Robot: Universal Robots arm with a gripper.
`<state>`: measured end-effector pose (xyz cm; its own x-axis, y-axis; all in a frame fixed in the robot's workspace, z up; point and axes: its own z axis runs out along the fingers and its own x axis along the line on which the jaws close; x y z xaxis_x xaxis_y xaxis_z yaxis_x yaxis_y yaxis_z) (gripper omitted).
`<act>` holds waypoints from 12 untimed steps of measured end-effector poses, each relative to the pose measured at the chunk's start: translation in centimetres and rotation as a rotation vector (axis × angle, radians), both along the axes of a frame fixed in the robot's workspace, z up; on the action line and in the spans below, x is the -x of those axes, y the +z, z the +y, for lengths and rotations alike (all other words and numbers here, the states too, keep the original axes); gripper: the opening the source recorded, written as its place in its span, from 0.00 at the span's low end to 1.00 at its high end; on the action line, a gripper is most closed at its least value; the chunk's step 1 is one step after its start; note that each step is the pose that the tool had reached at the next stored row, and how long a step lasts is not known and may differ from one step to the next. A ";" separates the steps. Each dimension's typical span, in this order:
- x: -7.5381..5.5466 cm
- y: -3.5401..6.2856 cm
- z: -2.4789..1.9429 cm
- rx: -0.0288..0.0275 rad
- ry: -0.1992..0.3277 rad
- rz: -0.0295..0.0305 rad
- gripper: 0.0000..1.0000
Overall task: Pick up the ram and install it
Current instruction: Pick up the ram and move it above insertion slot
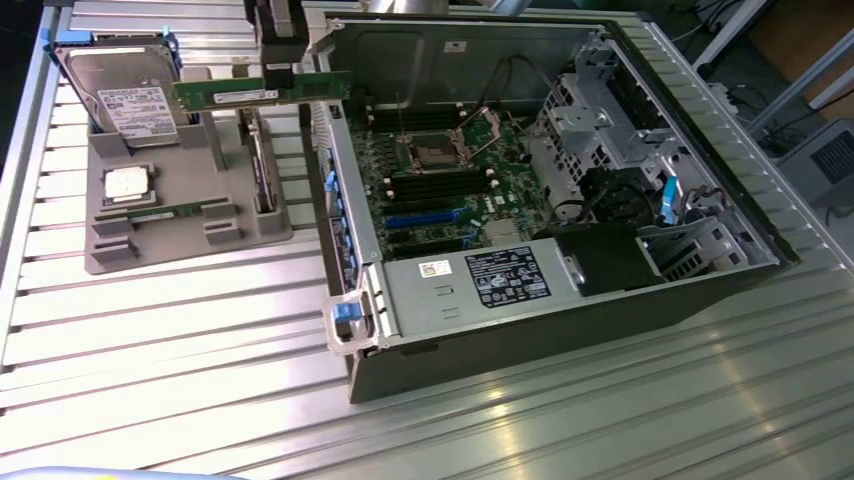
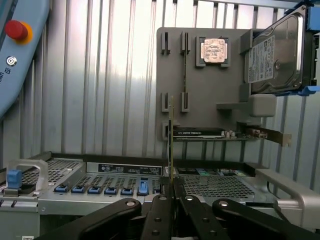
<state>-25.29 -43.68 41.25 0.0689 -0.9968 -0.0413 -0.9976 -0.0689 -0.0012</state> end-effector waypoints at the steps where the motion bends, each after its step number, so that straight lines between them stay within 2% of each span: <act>1: -0.1 0.00 0.00 0.0000 0.000 0.0001 0.12; 12: -1.4 0.00 0.00 0.0000 0.000 0.0000 0.12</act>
<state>-23.85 -43.68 41.26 0.0689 -0.9968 -0.0413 -0.9976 -0.0689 -0.0011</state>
